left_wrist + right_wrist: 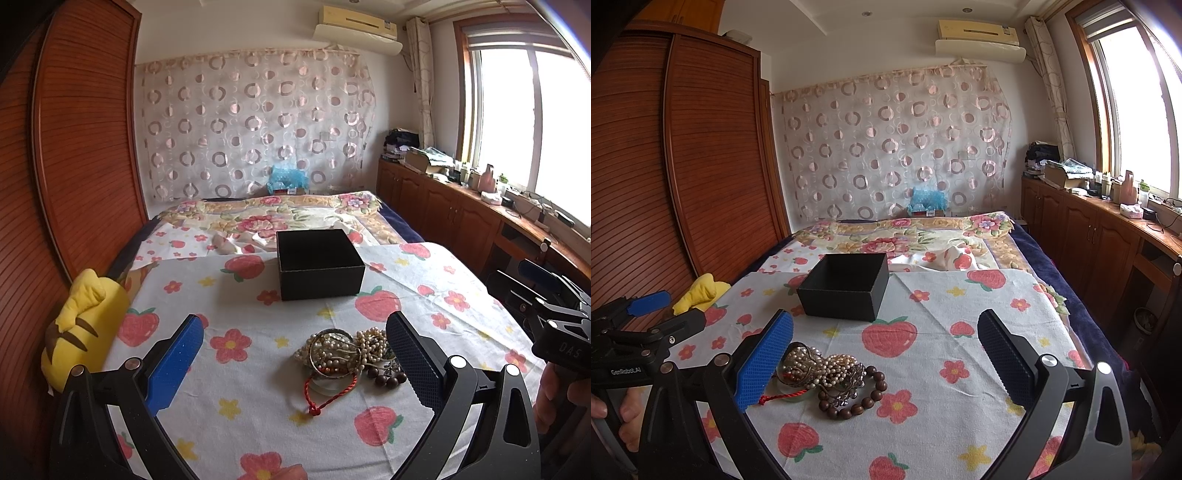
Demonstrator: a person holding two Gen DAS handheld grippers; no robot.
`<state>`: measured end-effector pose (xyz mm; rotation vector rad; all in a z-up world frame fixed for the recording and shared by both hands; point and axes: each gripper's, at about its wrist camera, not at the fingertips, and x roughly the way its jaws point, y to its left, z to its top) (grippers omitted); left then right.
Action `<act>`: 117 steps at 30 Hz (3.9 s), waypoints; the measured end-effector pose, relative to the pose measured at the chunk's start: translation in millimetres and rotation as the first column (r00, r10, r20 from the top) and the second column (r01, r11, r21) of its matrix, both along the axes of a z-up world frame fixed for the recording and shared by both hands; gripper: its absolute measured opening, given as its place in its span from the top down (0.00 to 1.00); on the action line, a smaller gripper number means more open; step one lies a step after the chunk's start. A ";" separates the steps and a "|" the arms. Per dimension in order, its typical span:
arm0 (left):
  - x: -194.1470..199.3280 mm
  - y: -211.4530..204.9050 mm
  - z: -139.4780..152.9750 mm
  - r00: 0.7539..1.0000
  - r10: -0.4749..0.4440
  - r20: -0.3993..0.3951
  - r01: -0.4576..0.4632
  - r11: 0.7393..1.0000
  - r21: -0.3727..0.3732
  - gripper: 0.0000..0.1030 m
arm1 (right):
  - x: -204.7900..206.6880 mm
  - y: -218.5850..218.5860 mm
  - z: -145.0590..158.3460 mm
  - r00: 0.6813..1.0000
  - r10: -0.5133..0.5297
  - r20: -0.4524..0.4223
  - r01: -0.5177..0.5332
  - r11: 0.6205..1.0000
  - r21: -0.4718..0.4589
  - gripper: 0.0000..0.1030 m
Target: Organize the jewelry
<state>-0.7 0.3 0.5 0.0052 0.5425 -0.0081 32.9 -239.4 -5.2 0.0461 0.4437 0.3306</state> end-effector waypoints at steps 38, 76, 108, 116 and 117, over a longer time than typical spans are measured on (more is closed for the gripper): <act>70.9 9.9 -82.8 0.957 -0.145 -0.253 0.130 0.989 -0.075 0.36 | 28.9 29.3 -70.8 0.978 0.130 -0.165 -0.139 0.989 -0.048 0.28; 78.0 21.5 -81.7 0.955 -0.188 -0.230 0.158 0.977 -0.144 0.97 | 29.0 57.3 -92.9 0.930 0.251 -0.269 -0.273 0.961 -0.048 0.47; 36.8 67.7 -71.2 0.979 -0.100 -0.180 0.072 0.985 -0.159 0.97 | 41.6 111.6 -109.5 0.867 0.285 -0.409 -0.354 0.929 -0.103 0.76; 34.8 61.7 -70.0 0.979 -0.108 -0.174 0.081 0.985 -0.154 0.97 | 38.2 111.5 -109.3 0.864 0.296 -0.407 -0.367 0.924 -0.108 0.97; 35.7 60.7 -70.1 0.979 -0.107 -0.175 0.080 0.985 -0.154 0.97 | 37.7 111.3 -108.9 0.865 0.296 -0.405 -0.366 0.924 -0.108 0.97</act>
